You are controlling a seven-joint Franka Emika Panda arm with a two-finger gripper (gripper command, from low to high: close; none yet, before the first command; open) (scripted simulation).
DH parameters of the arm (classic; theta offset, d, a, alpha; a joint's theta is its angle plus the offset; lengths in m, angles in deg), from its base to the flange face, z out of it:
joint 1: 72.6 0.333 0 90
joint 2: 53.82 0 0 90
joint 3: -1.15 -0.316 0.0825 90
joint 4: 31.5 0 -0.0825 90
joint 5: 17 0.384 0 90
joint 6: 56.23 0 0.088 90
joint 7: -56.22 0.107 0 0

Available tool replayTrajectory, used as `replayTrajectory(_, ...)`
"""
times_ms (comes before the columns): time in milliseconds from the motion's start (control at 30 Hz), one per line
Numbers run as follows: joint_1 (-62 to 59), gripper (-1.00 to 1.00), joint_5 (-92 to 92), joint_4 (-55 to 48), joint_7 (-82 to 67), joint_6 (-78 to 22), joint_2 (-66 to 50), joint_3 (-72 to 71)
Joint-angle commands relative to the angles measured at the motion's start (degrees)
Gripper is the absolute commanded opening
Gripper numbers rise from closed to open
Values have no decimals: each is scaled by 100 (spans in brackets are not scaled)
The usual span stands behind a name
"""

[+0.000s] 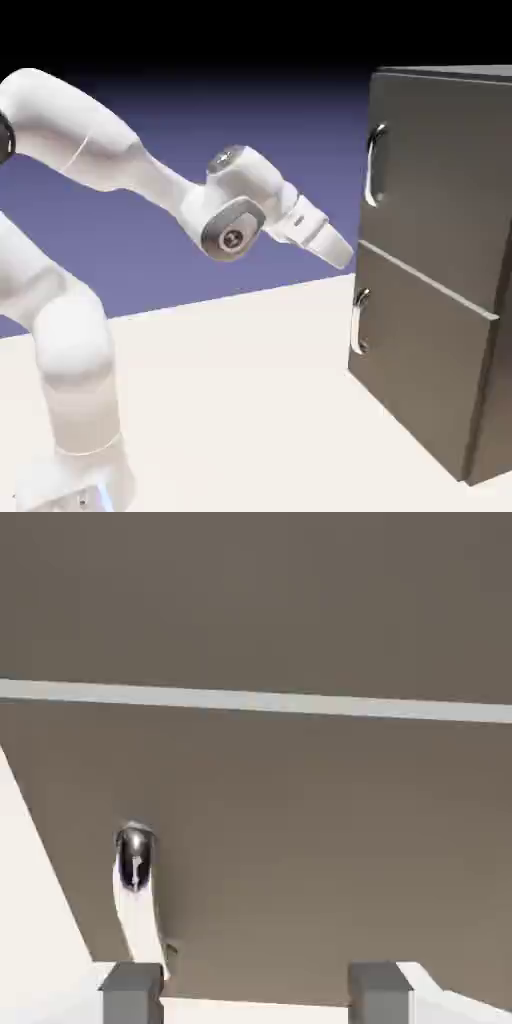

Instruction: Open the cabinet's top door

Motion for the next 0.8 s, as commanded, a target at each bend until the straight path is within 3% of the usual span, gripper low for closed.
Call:
replayTrajectory(0, -88, 0, 250, -44, 93, -14, 27, -91)
replayTrajectory(767, -2100, 0, 5982, -1067, 2239, -342, 648, -2192)
